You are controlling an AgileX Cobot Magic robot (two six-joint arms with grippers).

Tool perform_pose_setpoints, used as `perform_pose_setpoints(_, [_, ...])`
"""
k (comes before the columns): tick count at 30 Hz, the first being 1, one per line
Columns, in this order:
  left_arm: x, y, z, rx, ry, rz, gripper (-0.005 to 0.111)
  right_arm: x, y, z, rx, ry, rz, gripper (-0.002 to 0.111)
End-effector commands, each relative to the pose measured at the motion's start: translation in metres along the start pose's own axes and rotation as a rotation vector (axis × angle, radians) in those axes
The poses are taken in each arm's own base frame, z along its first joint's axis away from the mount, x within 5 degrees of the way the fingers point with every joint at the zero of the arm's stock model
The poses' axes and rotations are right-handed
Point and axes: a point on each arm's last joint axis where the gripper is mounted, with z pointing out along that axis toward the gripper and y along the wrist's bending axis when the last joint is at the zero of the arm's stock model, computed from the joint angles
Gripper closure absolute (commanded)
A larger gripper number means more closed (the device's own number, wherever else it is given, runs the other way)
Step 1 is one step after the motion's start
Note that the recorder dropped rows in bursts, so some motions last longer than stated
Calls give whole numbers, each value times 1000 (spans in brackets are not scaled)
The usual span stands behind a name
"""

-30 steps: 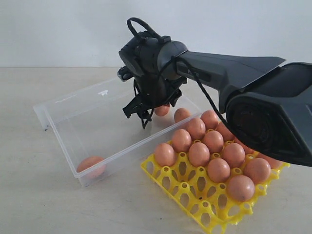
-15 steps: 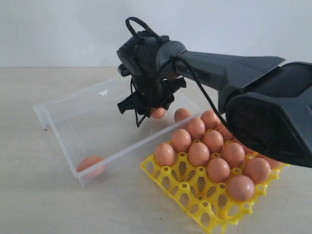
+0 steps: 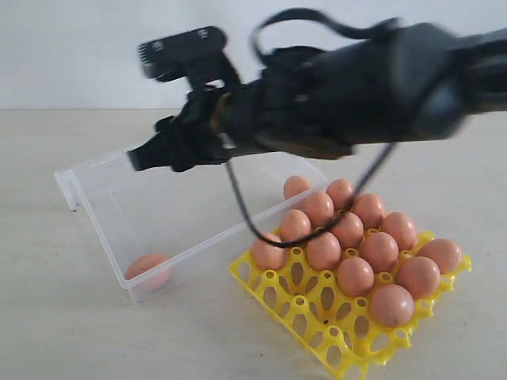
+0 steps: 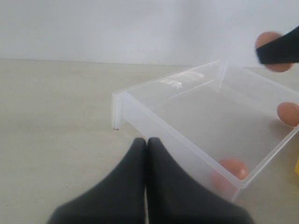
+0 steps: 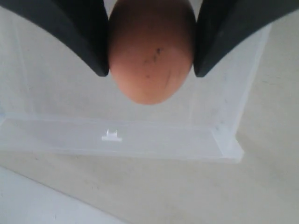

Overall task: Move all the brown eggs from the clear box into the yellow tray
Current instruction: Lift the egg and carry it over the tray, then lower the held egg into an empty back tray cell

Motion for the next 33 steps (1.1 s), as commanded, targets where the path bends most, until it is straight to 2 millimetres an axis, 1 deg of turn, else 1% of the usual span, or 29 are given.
perform_pose_setpoints(1, [0, 0, 0, 6, -3, -3, 111, 4, -53, -66, -179, -264, 179, 108])
perform_pose_setpoints(2, [0, 0, 0, 6, -3, -3, 111, 7, -71, -78, -215, -312, 248, 108])
perform_pose_setpoints(4, [0, 0, 0, 6, -3, -3, 111, 12, -95, -89, -285, -330, 298, 108])
perform_pose_setpoints(5, [0, 0, 0, 6, -3, -3, 111, 16, -101, -96, -387, -310, 312, 108])
perform_pose_setpoints(6, [0, 0, 0, 6, -3, -3, 111, 20, -108, -100, -449, -288, 323, 108])
perform_pose_setpoints(7, [0, 0, 0, 6, -3, -3, 111, 24, -110, -103, -524, -266, 333, 108])
perform_pose_setpoints(8, [0, 0, 0, 6, -3, -3, 111, 30, -110, -109, -634, -233, 308, 108])
perform_pose_setpoints(9, [0, 0, 0, 6, -3, -3, 111, 34, -110, -112, -702, -205, 298, 108])
perform_pose_setpoints(10, [0, 0, 0, 6, -3, -3, 111, 40, -111, -113, -718, -158, 279, 108])
perform_pose_setpoints(12, [0, 0, 0, 6, -3, -3, 111, 51, -112, -111, -726, -57, 244, 108])
perform_pose_setpoints(14, [0, 0, 0, 6, -3, -3, 111, 62, -109, -112, -738, 35, 158, 108])
perform_pose_setpoints(18, [0, 0, 0, 6, -3, -3, 111, 79, -105, -112, -746, 67, 133, 108])
perform_pose_setpoints(21, [0, 0, 0, 6, -3, -3, 111, 98, -109, -106, -640, 73, 13, 108])
perform_pose_setpoints(23, [0, 0, 0, 6, -3, -3, 111, 115, -112, -103, -549, 108, -46, 108])
perform_pose_setpoints(25, [0, 0, 0, 6, -3, -3, 111, 127, -114, -102, -498, 133, -109, 108])
perform_pose_setpoints(26, [0, 0, 0, 6, -3, -3, 111, 129, -115, -101, -486, 128, -164, 108])
perform_pose_setpoints(28, [0, 0, 0, 6, -3, -3, 111, 129, -115, -101, -477, 100, -219, 108])
perform_pose_setpoints(33, [0, 0, 0, 6, -3, -3, 111, 124, -117, -99, -451, 42, -221, 108])
